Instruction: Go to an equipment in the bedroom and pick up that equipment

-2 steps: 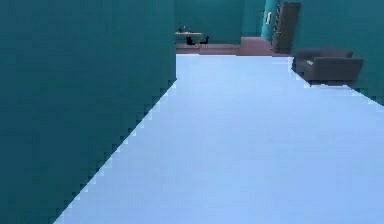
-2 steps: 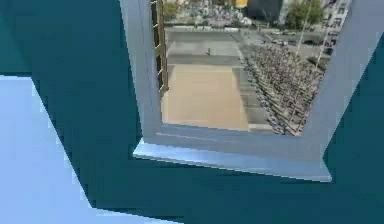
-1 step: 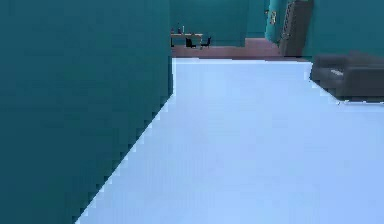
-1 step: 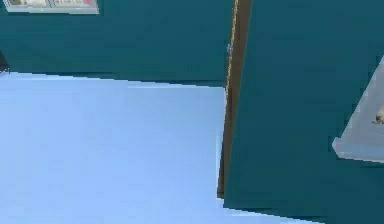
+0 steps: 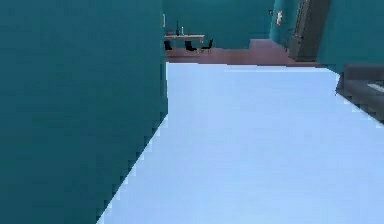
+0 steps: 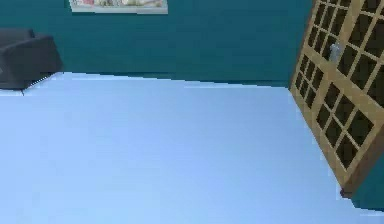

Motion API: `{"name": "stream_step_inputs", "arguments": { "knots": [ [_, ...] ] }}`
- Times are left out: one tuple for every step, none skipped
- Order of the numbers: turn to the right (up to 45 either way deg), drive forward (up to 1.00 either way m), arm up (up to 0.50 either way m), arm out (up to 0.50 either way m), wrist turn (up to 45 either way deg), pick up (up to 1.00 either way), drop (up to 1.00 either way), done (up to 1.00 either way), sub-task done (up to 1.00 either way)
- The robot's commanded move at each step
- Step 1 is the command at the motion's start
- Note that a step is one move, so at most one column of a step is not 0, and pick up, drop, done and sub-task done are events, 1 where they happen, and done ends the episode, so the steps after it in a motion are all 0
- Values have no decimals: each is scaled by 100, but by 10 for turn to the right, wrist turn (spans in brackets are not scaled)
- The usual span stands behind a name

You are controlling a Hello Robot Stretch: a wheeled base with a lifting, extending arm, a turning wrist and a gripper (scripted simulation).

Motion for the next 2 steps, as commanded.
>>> {"name": "stream_step_inputs", "arguments": {
  "knots": [
    [0,100,0,0,0,0,0,0,0],
    [30,0,0,0,0,0,0,0,0]
  ]
}}
